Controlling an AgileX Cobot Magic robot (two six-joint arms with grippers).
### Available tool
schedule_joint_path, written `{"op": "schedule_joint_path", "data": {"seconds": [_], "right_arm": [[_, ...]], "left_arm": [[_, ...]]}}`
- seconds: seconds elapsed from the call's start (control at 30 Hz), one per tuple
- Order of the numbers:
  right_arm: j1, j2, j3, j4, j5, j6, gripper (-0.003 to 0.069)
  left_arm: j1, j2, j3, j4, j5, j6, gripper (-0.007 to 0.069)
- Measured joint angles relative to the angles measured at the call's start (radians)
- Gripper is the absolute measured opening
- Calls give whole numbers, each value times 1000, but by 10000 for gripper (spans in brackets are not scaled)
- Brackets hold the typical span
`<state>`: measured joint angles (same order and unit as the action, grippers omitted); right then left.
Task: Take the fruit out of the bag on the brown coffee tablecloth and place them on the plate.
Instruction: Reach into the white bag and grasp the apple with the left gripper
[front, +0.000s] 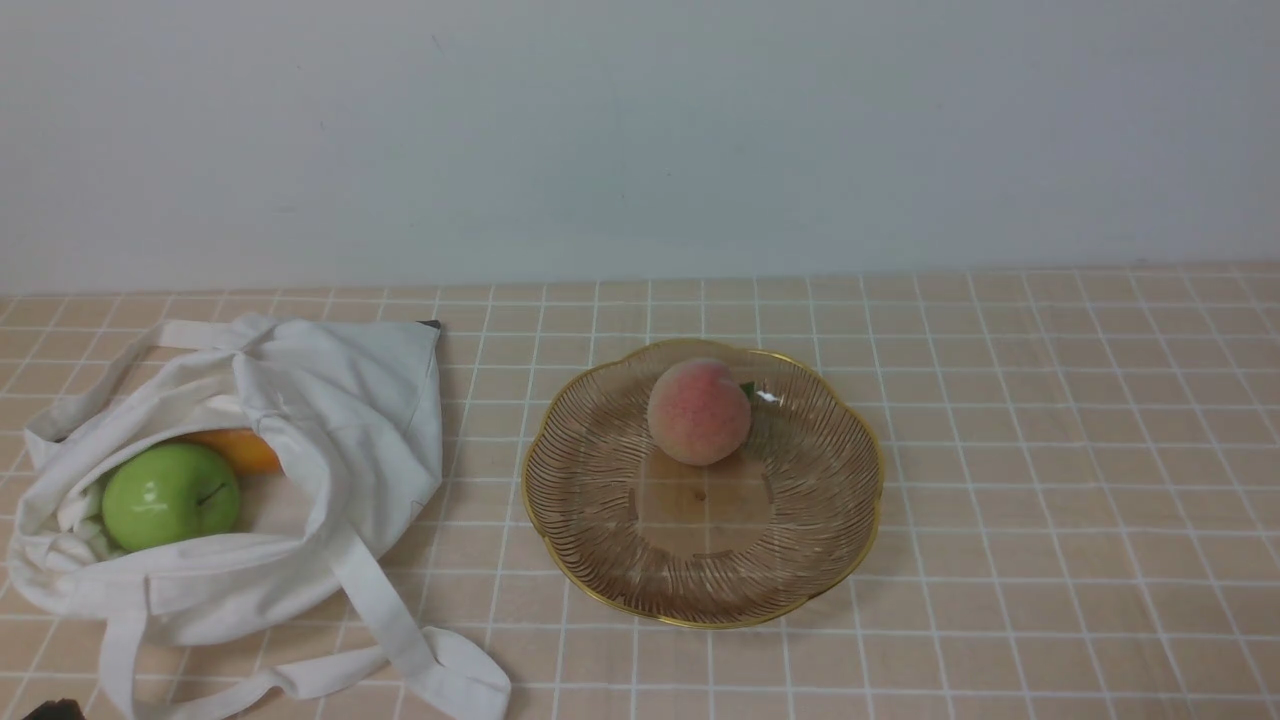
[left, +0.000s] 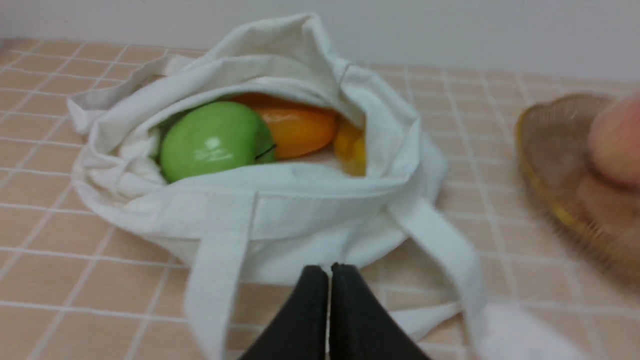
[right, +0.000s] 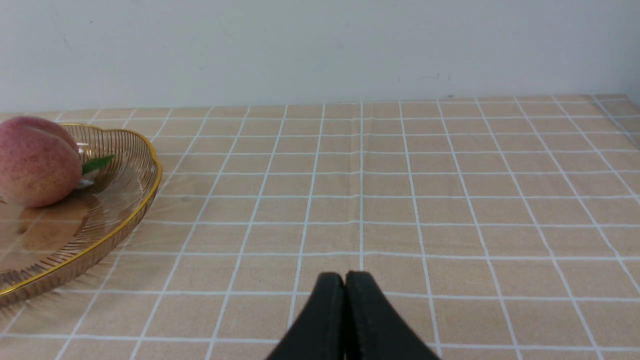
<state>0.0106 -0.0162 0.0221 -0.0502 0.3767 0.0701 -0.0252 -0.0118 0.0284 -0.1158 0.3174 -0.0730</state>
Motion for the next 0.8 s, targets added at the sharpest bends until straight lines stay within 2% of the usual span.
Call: {"op": "schedule_joint_path", "data": {"seconds": [0.13, 0.23, 0.3, 0.43, 0.5, 0.57, 0.7, 0.8], "right_arm": [[0, 0, 0, 0, 0, 0, -15], [0, 0, 0, 0, 0, 0, -15], [0, 0, 0, 0, 0, 0, -15], [0, 0, 0, 0, 0, 0, -15], [0, 0, 0, 0, 0, 0, -15], [0, 0, 0, 0, 0, 0, -15], [0, 0, 0, 0, 0, 0, -15], [0, 0, 0, 0, 0, 0, -15]], "left_arm": [[0, 0, 0, -211, -84, -93, -8], [0, 0, 0, -324, -150, -108, -8], [0, 0, 0, -347, -190, -108, -8], [0, 0, -16, -392, -402, -109, -8], [0, 1, -57, -389, -421, -88, -8], [0, 49, -185, -362, -388, -3, -8], [0, 224, -392, -337, -142, 98, -8], [0, 460, -588, -311, 163, 142, -8]]}}
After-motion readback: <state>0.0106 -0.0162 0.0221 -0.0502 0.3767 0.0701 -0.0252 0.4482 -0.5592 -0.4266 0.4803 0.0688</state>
